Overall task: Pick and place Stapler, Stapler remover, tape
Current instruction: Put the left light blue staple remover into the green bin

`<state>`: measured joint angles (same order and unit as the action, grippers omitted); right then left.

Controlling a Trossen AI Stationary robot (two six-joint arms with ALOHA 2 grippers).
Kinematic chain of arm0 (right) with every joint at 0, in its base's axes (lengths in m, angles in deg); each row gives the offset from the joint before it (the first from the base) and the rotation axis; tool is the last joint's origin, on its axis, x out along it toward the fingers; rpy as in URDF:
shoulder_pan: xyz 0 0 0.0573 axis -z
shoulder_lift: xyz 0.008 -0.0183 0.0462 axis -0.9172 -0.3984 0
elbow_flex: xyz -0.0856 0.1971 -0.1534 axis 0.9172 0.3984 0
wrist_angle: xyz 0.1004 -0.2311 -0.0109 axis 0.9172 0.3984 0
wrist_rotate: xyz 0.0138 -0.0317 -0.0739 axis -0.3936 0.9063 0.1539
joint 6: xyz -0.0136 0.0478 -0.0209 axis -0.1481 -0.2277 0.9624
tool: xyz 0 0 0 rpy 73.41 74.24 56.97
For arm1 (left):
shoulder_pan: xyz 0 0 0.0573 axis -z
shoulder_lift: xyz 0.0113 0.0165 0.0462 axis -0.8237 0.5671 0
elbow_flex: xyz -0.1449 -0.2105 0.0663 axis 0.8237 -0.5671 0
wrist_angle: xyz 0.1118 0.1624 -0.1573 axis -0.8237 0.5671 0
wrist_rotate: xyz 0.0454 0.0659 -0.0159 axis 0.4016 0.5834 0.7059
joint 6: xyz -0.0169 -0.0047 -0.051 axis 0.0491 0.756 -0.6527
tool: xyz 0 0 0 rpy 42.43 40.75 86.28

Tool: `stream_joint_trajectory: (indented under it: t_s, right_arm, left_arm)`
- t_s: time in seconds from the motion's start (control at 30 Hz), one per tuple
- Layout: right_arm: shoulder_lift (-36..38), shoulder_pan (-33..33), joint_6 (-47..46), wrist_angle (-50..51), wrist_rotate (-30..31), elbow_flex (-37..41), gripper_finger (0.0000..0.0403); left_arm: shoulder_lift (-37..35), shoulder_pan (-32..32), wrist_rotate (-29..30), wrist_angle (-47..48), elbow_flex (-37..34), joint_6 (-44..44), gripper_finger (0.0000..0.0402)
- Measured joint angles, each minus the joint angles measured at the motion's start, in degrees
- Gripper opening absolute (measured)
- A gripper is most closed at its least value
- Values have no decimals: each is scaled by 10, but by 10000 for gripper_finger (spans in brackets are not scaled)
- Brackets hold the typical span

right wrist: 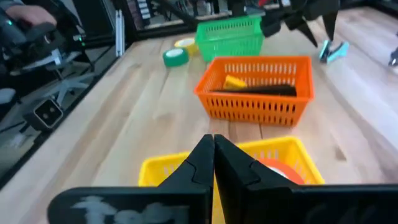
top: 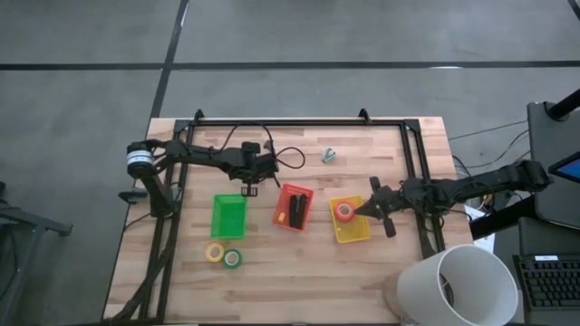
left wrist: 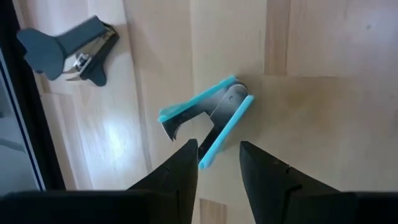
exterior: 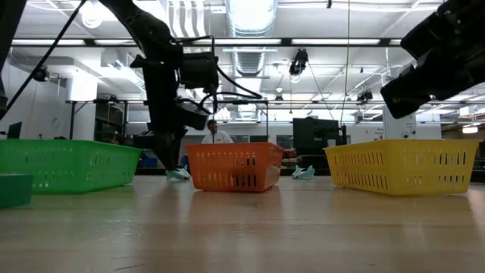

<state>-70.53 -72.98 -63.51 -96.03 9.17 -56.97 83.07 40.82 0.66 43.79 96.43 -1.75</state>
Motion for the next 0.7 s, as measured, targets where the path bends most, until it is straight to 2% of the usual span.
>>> stream_joint_trajectory:
  t_s: [0.4,0.53,0.7]
  right_arm:
    - [0,0,-5,-2,0,20,8]
    - [0,0,-5,-2,0,20,8]
    - [0,0,-5,-2,0,20,8]
  left_arm:
    - [9,-2,20,-1,-9,17,114]
    - [8,-2,18,-1,-9,19,81]
    - [8,-3,22,-1,-9,31,15]
